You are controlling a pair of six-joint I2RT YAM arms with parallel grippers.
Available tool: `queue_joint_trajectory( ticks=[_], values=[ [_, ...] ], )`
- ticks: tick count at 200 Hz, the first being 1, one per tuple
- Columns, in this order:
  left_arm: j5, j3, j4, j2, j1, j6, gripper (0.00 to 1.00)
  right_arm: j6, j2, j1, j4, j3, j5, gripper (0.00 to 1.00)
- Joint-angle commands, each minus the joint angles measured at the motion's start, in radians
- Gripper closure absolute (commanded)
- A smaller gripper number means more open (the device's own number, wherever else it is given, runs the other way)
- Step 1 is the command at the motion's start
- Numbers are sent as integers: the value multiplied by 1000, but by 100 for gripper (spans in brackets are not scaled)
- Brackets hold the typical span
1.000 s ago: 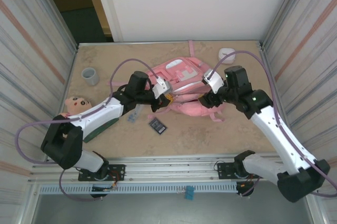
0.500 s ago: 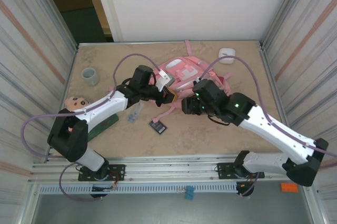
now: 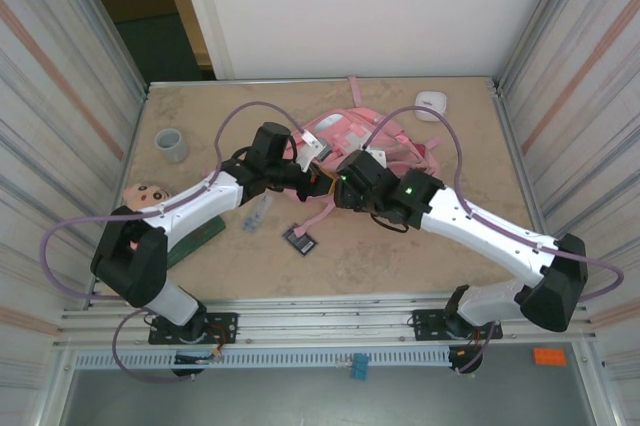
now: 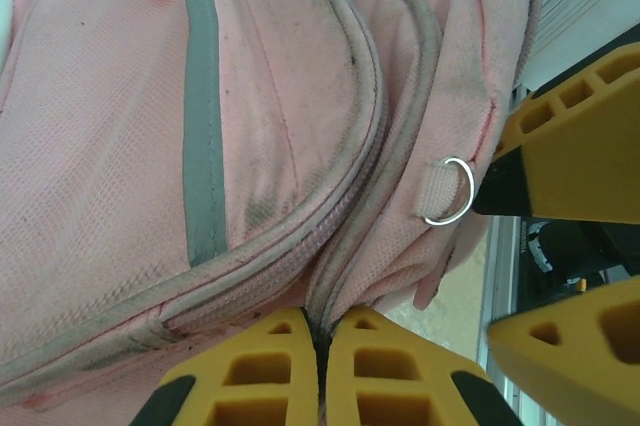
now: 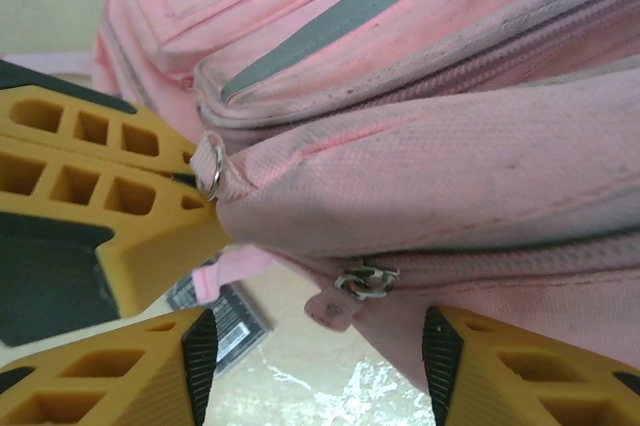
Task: Pack the student bag
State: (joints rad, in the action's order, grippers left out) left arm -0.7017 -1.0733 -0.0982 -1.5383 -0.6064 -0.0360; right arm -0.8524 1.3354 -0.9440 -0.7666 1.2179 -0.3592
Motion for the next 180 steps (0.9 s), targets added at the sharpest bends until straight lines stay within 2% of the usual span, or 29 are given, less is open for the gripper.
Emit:
queue_joint_trajectory(
  ticks=[1, 42, 77, 112, 129, 140, 180],
  values=[
    [-89, -33, 75, 24, 14, -77, 100, -11, 46, -12, -20, 22, -139, 46],
    [-85, -21, 81, 38, 15, -72, 100, -17, 73, -11, -143, 38, -323, 65],
    [-72, -20, 71, 43, 14, -61, 100, -13, 49, -4, -141, 23, -343, 78],
    [-61, -20, 64, 48, 16, -45, 100, 8, 29, 25, -102, -10, -278, 93],
    [-23, -22, 22, 53, 19, 3, 100, 16, 14, 36, -127, -9, -274, 100],
    [22, -21, -16, 58, 23, 56, 100, 52, -12, 52, -138, -10, -256, 100],
    [225, 8, -120, 91, 45, 256, 100, 269, -147, 202, -137, -46, 22, 100]
  ],
)
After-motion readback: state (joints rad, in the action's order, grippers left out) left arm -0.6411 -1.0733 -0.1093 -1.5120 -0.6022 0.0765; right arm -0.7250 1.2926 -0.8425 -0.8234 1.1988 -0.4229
